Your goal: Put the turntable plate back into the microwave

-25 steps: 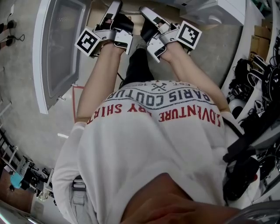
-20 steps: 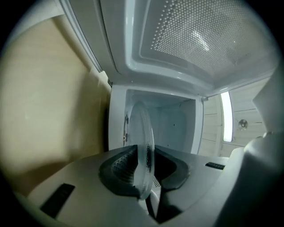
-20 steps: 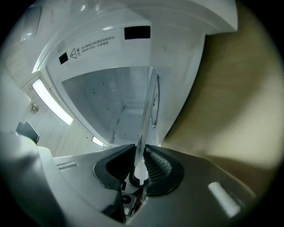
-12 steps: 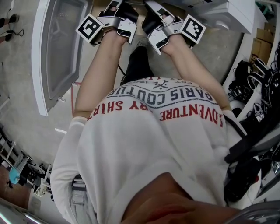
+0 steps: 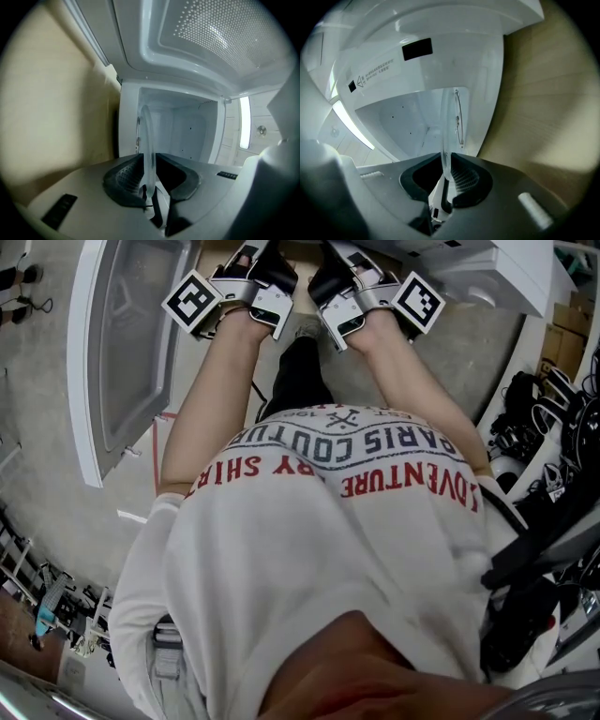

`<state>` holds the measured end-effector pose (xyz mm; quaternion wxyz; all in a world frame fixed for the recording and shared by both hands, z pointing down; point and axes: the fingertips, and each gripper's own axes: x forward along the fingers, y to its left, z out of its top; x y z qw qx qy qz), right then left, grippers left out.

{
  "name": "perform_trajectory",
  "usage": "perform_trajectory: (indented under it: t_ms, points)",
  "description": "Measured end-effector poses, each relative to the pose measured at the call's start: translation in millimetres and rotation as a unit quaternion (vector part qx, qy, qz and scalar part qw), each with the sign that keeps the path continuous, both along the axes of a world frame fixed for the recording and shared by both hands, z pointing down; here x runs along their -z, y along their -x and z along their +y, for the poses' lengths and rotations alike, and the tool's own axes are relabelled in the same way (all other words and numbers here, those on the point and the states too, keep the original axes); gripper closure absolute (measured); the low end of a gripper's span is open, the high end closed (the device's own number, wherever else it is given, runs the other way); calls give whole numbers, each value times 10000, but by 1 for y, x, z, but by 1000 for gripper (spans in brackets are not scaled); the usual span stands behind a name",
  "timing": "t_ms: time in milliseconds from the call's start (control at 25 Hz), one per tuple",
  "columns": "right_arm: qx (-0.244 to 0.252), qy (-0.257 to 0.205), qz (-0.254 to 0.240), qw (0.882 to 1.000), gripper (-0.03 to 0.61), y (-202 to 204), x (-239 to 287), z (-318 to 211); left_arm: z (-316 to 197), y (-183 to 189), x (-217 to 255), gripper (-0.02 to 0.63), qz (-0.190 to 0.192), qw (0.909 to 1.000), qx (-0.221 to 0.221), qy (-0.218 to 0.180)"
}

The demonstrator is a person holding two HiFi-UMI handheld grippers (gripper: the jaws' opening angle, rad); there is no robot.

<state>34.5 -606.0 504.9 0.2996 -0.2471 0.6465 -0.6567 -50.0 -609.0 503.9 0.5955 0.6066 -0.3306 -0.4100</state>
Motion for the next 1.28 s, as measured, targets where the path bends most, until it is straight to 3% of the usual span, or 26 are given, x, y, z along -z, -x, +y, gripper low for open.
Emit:
perform_trajectory:
  t_ms: [360, 560, 920, 1280]
  points:
    - [-25, 124, 93, 9999, 532, 8, -4, -8, -4, 5, -3, 571, -143, 9996, 116, 199]
    - [48, 157, 8, 9999, 531, 1, 0, 12, 15, -1, -1, 572, -110, 9992, 277, 252]
    - [205, 89, -56, 9997, 531, 9, 4, 11, -5, 12, 0, 572, -15, 9989, 383, 258]
    - [224, 257, 96, 9994, 555, 12, 7, 16, -5, 17, 8, 572, -483, 9963, 495, 508]
